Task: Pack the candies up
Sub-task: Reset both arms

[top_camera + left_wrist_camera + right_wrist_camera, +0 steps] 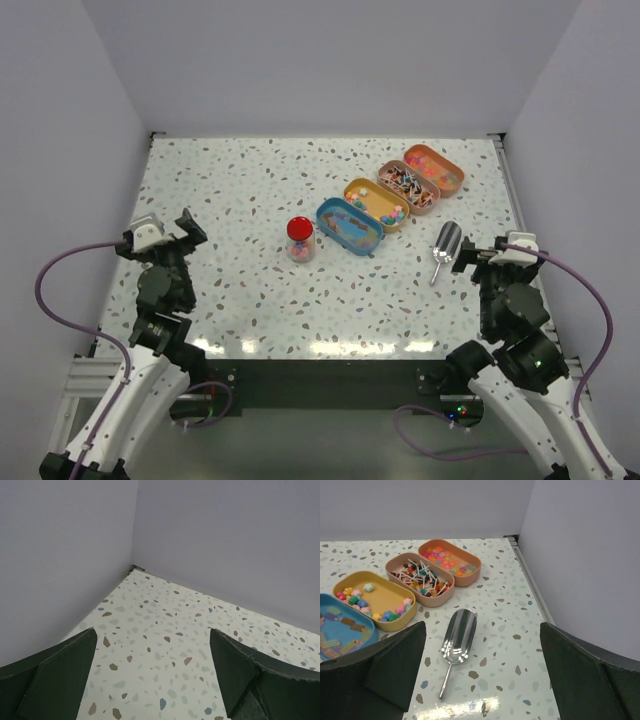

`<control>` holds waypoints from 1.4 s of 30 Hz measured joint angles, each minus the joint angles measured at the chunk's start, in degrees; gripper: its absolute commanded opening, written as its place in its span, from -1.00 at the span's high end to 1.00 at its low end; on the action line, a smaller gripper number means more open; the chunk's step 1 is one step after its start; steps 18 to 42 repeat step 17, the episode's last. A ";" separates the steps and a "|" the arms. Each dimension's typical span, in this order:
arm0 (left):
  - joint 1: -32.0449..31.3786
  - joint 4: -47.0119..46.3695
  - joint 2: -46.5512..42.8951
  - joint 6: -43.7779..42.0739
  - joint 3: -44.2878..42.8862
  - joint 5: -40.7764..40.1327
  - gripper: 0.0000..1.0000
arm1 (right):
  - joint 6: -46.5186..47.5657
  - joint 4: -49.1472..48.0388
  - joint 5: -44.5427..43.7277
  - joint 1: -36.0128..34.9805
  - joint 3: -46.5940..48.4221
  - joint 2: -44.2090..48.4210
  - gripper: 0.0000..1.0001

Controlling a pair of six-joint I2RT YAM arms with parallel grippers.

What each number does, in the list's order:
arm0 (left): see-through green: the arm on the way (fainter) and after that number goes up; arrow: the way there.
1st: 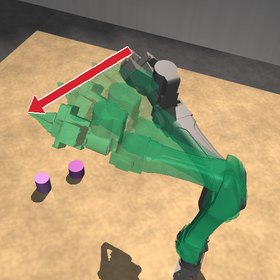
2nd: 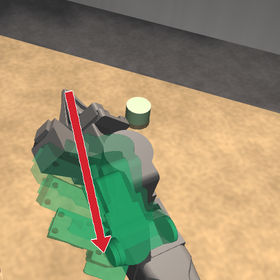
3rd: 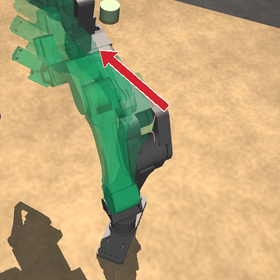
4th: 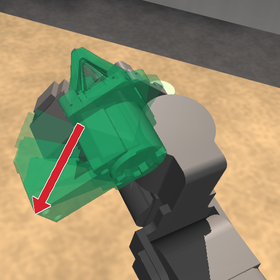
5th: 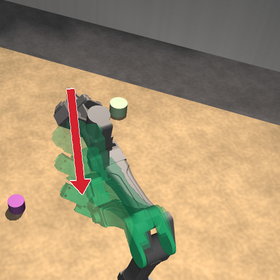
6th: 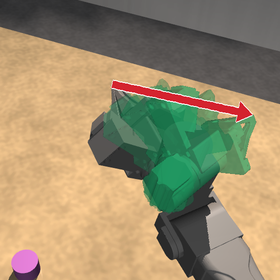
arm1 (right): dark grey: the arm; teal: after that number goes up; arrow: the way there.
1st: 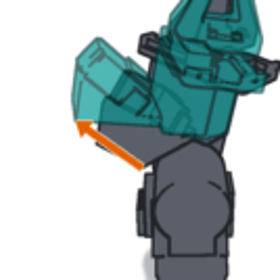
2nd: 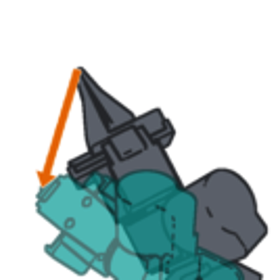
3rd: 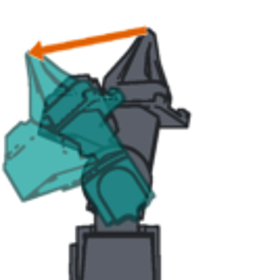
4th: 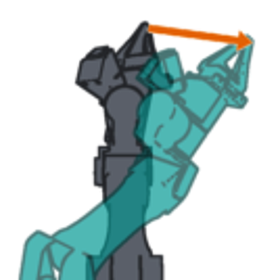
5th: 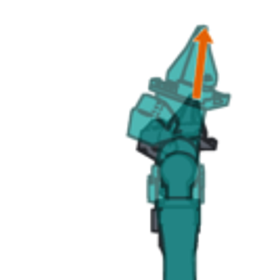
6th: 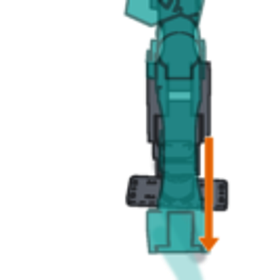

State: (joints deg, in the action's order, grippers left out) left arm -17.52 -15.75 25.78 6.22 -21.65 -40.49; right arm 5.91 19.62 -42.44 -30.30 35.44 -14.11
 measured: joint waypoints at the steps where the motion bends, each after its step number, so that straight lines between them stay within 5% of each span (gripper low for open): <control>1: 0.22 0.15 0.00 0.28 0.00 0.28 -1.00 | 0.13 0.00 0.04 0.00 0.00 -0.02 -0.98; 42: 3.69 0.04 1.29 2.34 0.00 4.74 -1.00 | 0.35 -0.39 1.09 0.00 0.00 0.00 -0.98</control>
